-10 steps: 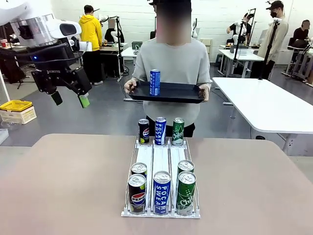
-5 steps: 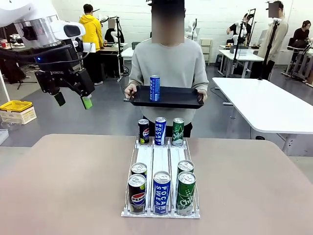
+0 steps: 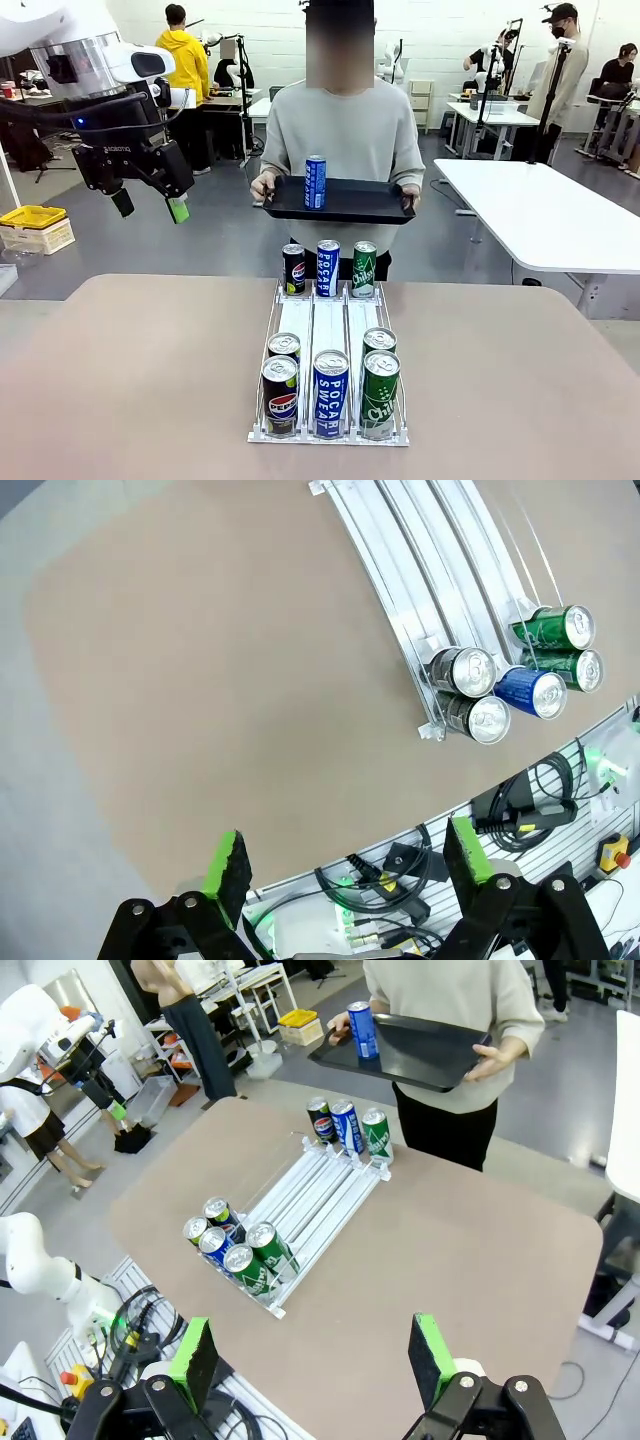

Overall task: Retrieve and hand over the desired beverage to the person.
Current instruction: Pick up another can of the same type that the person held from the Automatic Can Dispenser.

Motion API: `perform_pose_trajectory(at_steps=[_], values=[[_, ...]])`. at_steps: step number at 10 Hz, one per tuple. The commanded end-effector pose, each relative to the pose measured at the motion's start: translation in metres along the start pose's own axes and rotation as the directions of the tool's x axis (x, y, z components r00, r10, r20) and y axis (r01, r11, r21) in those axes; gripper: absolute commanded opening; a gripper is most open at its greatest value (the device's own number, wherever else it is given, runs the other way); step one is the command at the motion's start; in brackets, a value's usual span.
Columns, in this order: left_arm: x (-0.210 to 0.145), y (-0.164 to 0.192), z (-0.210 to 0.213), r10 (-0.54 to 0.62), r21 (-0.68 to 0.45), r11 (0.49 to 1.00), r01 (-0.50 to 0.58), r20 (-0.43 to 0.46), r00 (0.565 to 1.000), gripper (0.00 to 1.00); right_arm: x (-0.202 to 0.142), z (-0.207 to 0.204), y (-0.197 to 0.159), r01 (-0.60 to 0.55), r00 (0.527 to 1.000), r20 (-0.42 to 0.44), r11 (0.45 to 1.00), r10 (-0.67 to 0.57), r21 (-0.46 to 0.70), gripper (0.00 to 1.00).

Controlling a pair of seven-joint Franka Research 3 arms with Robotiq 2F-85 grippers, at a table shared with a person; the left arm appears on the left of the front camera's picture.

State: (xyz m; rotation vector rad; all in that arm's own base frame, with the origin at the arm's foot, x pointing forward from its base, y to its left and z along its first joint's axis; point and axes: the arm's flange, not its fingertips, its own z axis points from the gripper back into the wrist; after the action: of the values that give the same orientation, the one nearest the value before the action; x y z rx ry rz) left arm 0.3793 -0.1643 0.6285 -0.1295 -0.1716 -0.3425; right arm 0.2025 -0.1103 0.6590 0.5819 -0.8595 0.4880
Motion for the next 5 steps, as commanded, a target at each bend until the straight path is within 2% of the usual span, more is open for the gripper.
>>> perform_pose_trajectory(at_steps=[1, 2, 3, 4, 5], values=[[-0.008, 0.024, 0.009, -0.085, -0.077, 0.993, 0.089, 0.062, 0.994, 1.00, 0.000, -0.002, 0.001, -0.014, 1.000, 0.011, 0.999, 0.014, 0.036, 1.00], [-0.016, 0.050, 0.023, -0.169, -0.166, 0.969, 0.181, 0.086, 0.982, 1.00, 0.000, -0.002, 0.001, -0.014, 1.000, 0.011, 0.999, 0.014, 0.036, 1.00], [-0.038, 0.067, 0.040, -0.237, -0.265, 0.926, 0.270, 0.149, 0.960, 1.00, 0.000, -0.002, 0.001, -0.014, 1.000, 0.011, 0.999, 0.014, 0.036, 1.00], [-0.057, 0.088, 0.065, -0.253, -0.359, 0.872, 0.333, 0.251, 0.934, 1.00, 0.000, -0.002, 0.001, -0.014, 1.000, 0.011, 0.999, 0.014, 0.036, 1.00], [-0.063, 0.108, 0.084, -0.259, -0.402, 0.836, 0.374, 0.311, 0.914, 1.00, 0.000, -0.002, 0.001, -0.014, 1.000, 0.011, 0.999, 0.014, 0.036, 1.00]])
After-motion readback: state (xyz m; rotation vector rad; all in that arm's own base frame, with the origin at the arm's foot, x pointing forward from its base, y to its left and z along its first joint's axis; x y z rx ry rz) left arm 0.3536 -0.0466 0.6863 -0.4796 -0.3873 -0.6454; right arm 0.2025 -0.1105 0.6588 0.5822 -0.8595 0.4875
